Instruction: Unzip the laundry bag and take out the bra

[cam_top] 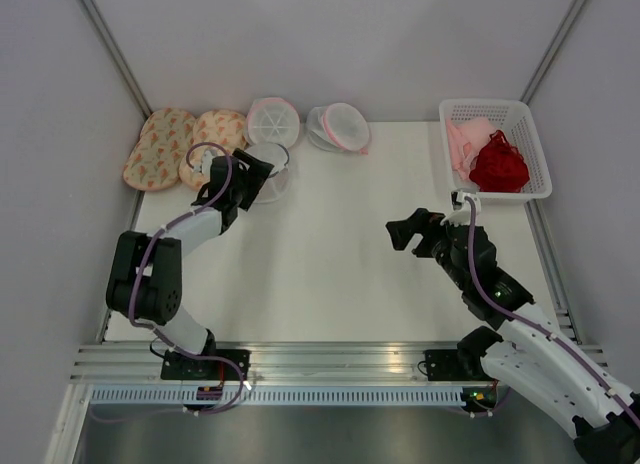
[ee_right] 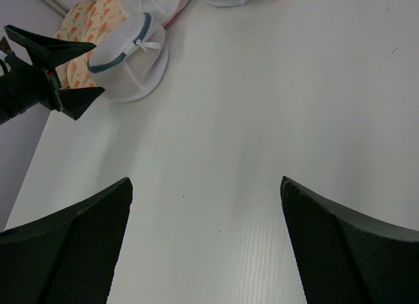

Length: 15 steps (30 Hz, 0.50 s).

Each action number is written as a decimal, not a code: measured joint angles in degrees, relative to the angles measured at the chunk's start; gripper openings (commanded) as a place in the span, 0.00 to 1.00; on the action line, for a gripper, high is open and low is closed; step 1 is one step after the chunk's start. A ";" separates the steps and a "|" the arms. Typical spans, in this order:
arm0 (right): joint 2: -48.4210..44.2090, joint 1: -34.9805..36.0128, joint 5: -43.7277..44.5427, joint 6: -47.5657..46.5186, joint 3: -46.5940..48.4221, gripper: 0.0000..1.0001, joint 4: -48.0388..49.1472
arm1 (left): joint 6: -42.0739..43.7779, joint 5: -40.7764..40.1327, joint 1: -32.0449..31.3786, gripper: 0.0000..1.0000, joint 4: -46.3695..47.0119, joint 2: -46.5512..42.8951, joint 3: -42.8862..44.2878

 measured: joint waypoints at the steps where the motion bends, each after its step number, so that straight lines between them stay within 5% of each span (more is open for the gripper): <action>1: -0.35 0.00 -0.13 0.02 -0.20 0.98 0.00 | -0.37 -0.17 0.39 0.98 0.09 1.27 1.03; 11: -1.79 0.00 0.09 -0.04 -0.35 0.98 -0.76 | -4.79 -0.76 1.60 0.94 4.17 13.27 9.70; 12: -1.75 0.00 0.17 -0.07 -0.35 0.98 -0.81 | -5.01 -0.72 1.60 0.91 4.13 14.05 10.56; 15: -1.29 0.00 0.33 -0.15 -0.35 0.98 -0.83 | -5.95 -0.37 1.60 0.54 4.52 16.09 12.33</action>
